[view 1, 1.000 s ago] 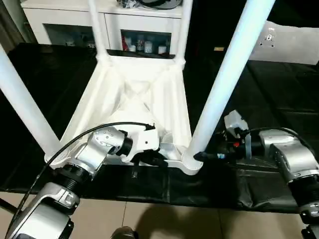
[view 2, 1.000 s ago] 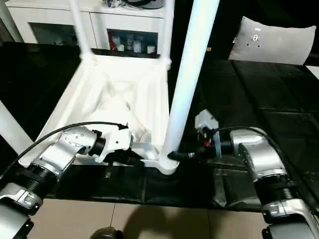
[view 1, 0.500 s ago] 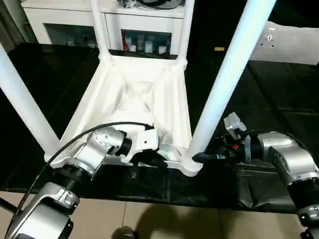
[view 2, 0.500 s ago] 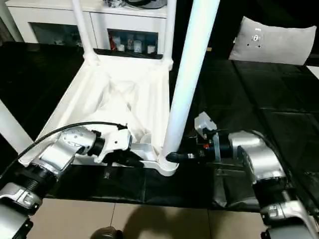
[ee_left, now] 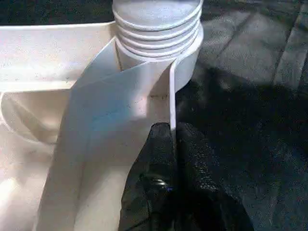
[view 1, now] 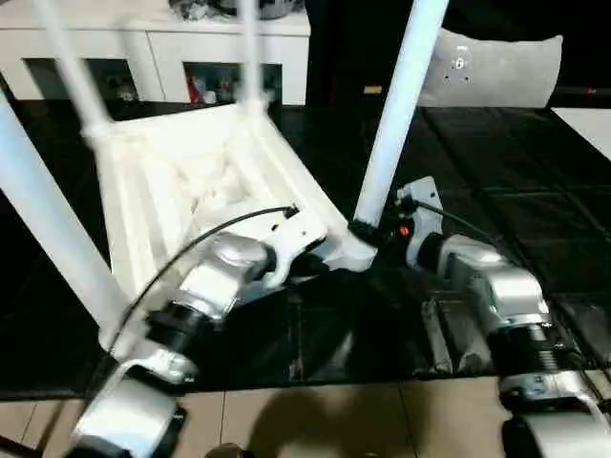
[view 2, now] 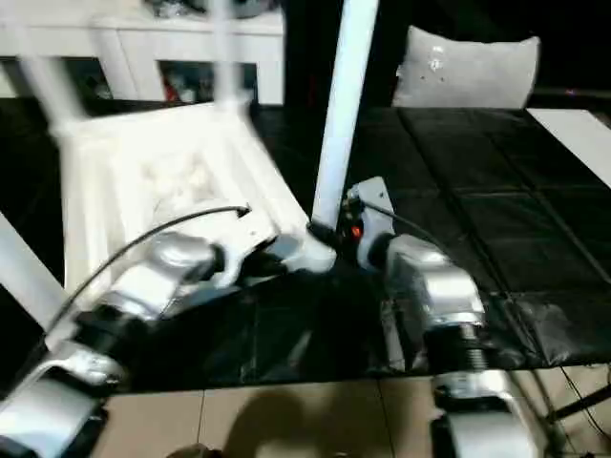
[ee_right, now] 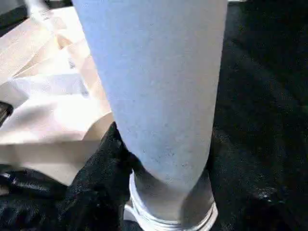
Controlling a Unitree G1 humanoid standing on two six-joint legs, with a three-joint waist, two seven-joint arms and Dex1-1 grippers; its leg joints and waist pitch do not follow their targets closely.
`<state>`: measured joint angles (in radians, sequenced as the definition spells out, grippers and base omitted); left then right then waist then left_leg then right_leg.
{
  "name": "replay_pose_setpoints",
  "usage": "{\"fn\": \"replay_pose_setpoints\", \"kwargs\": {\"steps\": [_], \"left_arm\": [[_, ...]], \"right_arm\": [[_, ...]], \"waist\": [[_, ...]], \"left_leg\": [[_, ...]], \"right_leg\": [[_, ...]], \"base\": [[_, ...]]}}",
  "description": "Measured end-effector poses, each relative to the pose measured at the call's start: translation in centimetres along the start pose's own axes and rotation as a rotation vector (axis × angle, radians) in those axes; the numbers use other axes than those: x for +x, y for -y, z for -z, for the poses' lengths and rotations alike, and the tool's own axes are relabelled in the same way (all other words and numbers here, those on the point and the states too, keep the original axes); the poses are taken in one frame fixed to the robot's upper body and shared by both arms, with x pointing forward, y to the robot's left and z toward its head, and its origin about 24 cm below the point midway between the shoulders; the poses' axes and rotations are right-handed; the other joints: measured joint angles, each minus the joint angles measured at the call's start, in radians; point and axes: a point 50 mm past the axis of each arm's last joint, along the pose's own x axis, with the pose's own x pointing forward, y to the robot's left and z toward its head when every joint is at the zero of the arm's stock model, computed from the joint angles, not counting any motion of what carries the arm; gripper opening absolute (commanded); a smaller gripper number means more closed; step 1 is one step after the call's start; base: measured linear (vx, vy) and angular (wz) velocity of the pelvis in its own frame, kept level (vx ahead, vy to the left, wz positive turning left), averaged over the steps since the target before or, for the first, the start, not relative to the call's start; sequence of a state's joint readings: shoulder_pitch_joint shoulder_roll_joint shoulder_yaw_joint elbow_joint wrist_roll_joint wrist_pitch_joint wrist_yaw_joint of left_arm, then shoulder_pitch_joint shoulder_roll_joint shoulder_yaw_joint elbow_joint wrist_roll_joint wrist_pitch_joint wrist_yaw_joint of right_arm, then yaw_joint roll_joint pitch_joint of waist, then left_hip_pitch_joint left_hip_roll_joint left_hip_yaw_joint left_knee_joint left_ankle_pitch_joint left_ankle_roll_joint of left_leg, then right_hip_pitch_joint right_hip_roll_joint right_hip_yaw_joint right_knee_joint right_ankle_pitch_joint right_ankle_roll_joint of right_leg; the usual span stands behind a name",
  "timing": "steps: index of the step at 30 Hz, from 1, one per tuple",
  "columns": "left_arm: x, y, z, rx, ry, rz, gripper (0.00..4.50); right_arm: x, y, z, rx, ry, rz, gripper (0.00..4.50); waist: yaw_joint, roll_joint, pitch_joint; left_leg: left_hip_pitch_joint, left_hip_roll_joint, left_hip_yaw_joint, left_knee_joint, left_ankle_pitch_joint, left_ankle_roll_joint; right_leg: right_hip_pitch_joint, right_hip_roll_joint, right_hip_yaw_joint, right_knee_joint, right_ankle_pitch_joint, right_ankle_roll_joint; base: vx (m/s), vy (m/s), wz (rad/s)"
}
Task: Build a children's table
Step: Rotate leg to tighten
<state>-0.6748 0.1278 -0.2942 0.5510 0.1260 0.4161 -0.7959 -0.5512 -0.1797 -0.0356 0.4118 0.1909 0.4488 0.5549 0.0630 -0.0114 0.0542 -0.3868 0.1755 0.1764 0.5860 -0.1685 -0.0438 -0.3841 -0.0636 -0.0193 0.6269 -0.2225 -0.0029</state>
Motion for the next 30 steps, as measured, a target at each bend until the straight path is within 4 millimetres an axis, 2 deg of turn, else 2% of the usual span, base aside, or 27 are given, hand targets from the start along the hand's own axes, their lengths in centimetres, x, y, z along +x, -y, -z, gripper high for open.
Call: {"fn": "replay_pose_setpoints", "kwargs": {"steps": [1,4,14,16,21,22,25,26,28,30], "left_arm": [[0.1,0.2,-0.1,0.003,0.005,0.007,0.00],[0.3,0.5,-0.4,0.024,0.015,0.028,0.00],[-1.7,0.1,1.2,0.138,0.026,0.154,0.00],[-2.5,0.0,1.7,0.167,0.028,0.205,0.00],[-4.0,-0.2,2.5,0.246,0.016,0.317,0.00],[-4.1,-0.2,2.5,0.256,0.016,0.329,0.00],[-4.7,-0.2,2.9,0.298,-0.005,0.393,0.00],[-4.9,-0.1,2.9,0.309,-0.007,0.420,0.00],[-5.1,-0.1,3.0,0.324,-0.012,0.444,0.00],[-5.3,0.0,3.1,0.341,-0.017,0.466,0.00]], "right_arm": [[0.0,0.1,0.1,0.003,-0.001,0.003,2.67],[-0.6,0.6,0.2,-0.003,-0.001,0.007,2.99],[-4.3,2.4,0.0,-0.128,-0.033,-0.237,3.66],[-5.1,2.5,-0.1,-0.169,-0.072,-0.314,3.96],[-6.2,2.6,0.0,-0.255,-0.141,-0.476,3.96],[-6.3,2.6,0.0,-0.262,-0.147,-0.496,3.71],[-6.5,2.5,0.0,-0.279,-0.180,-0.598,3.62],[-6.5,2.4,0.0,-0.284,-0.195,-0.638,3.43],[-6.5,2.1,0.0,-0.286,-0.205,-0.680,3.20],[-6.5,1.8,0.1,-0.276,-0.214,-0.732,3.19]], "waist": [[0.003,0.000,0.000],[0.026,0.001,0.000],[0.048,0.002,0.001],[0.052,0.002,0.001],[0.062,0.002,0.001],[0.064,0.002,0.001],[0.075,0.002,0.001],[0.082,0.002,0.001],[0.085,0.002,0.001],[0.086,0.002,0.001]], "left_leg": [[-0.001,0.000,0.000,-0.001,0.000,0.000],[-0.002,0.000,0.000,-0.001,0.001,0.006],[-0.001,0.000,0.000,-0.001,-0.001,0.002],[-0.001,0.000,0.000,0.000,-0.001,0.002],[-0.001,0.001,0.000,0.001,-0.001,0.003],[-0.001,0.001,0.000,0.001,-0.001,0.003],[-0.002,0.001,0.000,0.002,-0.001,0.003],[-0.002,0.001,0.000,0.002,-0.001,0.003],[-0.002,0.001,0.000,0.002,-0.001,0.003],[-0.002,0.001,0.000,0.003,-0.001,0.003]], "right_leg": [[0.000,0.000,0.000,-0.001,0.000,0.000],[-0.001,0.000,-0.002,-0.003,0.000,0.000],[0.000,-0.001,-0.002,-0.002,0.000,0.000],[0.000,-0.001,-0.002,-0.002,0.000,0.000],[0.001,-0.001,-0.003,-0.002,0.000,0.000],[0.001,-0.001,-0.003,-0.002,0.000,0.000],[0.001,-0.002,-0.003,-0.001,0.000,0.000],[0.001,-0.002,-0.004,0.000,0.000,0.000],[0.001,-0.002,-0.005,0.000,0.000,0.000],[0.001,-0.003,-0.005,0.000,0.000,0.000]], "base": [[0.000,0.000,0.00],[0.000,0.000,0.00],[0.000,0.000,0.00],[0.000,0.000,0.00],[0.000,0.000,0.00],[0.000,0.000,0.00],[0.000,0.000,0.00],[0.000,0.000,0.00],[0.000,0.000,0.00],[0.000,0.000,0.00]]}}
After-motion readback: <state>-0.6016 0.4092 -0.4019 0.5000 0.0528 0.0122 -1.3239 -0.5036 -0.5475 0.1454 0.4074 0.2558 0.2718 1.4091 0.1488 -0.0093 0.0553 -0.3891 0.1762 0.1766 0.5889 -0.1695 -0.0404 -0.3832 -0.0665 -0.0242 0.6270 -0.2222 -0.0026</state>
